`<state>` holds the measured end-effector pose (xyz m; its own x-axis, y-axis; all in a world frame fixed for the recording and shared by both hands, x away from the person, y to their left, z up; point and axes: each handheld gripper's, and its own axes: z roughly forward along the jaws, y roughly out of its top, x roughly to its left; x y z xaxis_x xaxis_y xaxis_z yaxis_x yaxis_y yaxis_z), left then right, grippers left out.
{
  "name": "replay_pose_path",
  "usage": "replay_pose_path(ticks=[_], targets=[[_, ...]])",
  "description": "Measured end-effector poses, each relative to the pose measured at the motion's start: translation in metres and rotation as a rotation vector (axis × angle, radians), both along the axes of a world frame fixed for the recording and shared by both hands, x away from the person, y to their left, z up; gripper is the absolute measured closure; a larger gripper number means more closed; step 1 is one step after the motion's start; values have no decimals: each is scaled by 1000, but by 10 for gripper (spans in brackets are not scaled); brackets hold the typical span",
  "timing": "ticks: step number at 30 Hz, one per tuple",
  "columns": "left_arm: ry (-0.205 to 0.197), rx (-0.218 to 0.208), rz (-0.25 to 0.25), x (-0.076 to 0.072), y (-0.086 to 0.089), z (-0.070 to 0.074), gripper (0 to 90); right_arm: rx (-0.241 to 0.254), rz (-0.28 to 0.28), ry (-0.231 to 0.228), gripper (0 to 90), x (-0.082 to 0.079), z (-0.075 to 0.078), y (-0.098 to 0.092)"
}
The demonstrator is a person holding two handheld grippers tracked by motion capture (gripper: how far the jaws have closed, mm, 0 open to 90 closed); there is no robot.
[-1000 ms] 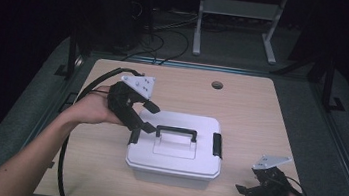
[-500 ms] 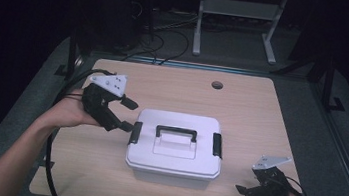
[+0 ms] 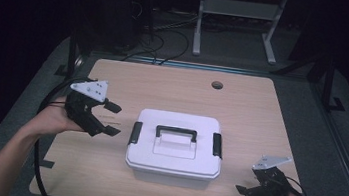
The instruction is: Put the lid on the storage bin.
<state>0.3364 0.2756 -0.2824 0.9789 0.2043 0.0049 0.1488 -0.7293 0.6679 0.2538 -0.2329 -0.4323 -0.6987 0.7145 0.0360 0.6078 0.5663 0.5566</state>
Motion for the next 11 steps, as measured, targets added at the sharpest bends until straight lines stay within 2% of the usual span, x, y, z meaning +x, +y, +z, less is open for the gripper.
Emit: replay_pose_path(ticks=[11], targets=[[19, 11, 48, -6, 22, -22, 238, -4, 0, 3, 149, -1, -1, -1]])
